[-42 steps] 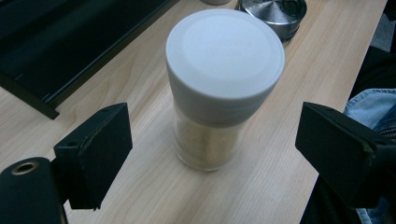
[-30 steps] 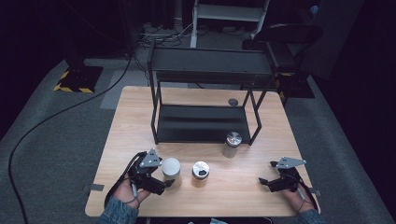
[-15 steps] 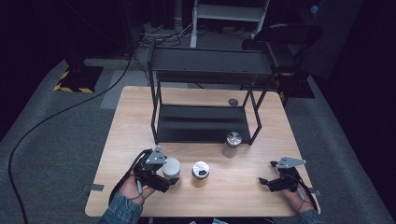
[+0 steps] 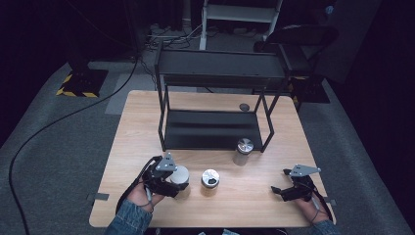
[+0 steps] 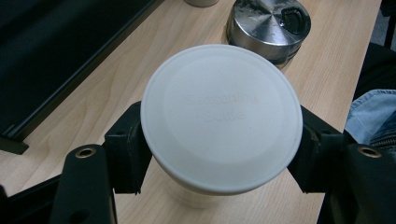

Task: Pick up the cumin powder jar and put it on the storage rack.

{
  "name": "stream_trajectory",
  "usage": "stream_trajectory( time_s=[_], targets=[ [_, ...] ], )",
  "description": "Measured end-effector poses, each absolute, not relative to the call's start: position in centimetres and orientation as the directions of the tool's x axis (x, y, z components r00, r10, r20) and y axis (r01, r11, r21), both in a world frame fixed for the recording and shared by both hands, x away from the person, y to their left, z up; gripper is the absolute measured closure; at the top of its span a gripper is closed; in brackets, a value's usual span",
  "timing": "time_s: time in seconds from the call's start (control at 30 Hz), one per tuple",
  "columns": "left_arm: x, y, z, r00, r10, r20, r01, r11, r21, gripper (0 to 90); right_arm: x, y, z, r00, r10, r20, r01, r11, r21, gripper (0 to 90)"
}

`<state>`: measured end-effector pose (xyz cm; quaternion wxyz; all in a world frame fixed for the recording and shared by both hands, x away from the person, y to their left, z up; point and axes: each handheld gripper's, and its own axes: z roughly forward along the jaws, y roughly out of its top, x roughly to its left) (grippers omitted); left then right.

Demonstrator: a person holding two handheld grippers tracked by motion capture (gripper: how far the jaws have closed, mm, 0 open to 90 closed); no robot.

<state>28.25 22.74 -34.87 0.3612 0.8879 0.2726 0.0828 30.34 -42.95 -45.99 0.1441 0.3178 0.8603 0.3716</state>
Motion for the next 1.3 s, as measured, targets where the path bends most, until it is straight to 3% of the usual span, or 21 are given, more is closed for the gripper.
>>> stream_trajectory(
  time_s=[0.6, 1.3],
  targets=[
    [29.3, 21.3, -31.5, 0.829, 0.559, -0.027, 0.430, -0.605, 0.670, 33.2, 30.3, -42.9, -46.0, -0.757, 0.653, -0.013, 0.439, 0.523, 0.731, 4.4],
    [33.8, 20.6, -28.3, 0.807, 0.590, -0.008, 0.441, -0.595, 0.672, 33.2, 30.3, -42.9, -46.0, -0.757, 0.653, -0.013, 0.438, 0.523, 0.731, 4.4]
  ],
)
